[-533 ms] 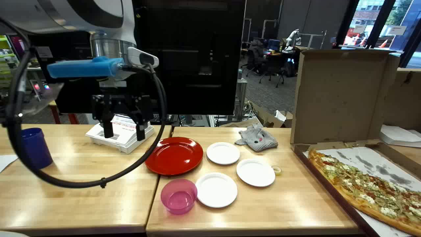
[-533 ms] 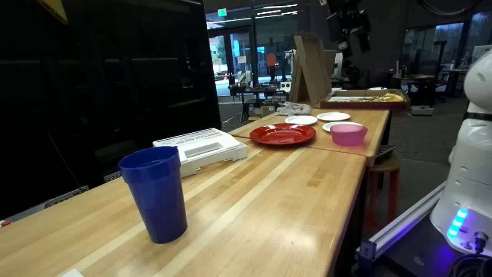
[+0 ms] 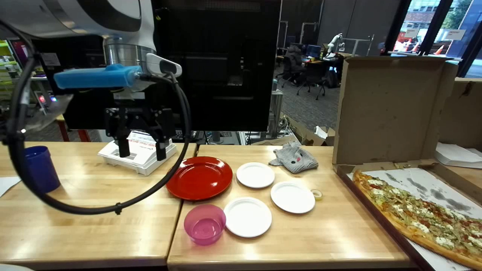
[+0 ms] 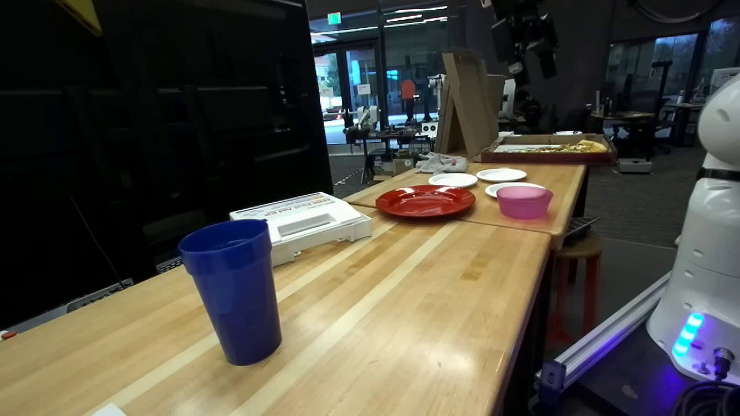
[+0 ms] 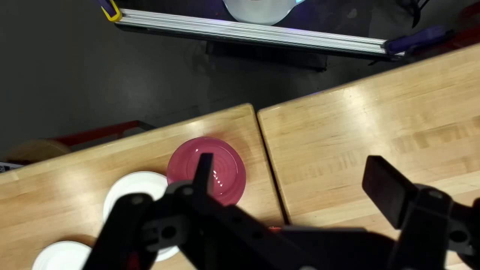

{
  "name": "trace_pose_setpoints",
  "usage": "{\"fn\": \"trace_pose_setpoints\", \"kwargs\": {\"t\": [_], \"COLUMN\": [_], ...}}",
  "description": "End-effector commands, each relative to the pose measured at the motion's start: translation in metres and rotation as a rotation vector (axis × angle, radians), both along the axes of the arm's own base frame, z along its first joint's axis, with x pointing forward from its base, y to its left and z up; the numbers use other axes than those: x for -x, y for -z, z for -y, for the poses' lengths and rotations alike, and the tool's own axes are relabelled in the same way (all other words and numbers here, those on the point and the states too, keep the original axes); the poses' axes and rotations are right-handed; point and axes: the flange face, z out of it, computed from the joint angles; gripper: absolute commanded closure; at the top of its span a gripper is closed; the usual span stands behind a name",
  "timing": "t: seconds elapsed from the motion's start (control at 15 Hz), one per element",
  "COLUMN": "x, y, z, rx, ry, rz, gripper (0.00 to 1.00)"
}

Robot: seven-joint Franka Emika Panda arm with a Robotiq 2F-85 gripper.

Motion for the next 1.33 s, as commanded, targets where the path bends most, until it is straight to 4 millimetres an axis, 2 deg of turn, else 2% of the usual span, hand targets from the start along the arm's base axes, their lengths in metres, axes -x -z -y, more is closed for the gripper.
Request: {"fn": "trace_pose_setpoints", "kwargs": {"t": [0.0,0.87,1.0,1.27], "x": [0.000,0.000,-0.001,-0.003], "y": [0.000,-0.001,0.004,0.023], "z": [0.000,0.000,-0.013,-0.058], "rx": [0.000,0.000,0.000,-0.054], "ry": [0.000,0.000,0.004,0.014], "rz": [-0.001,-0.001,0.009,0.032], "gripper": [0.00,0.00,0.00,0.00]}}
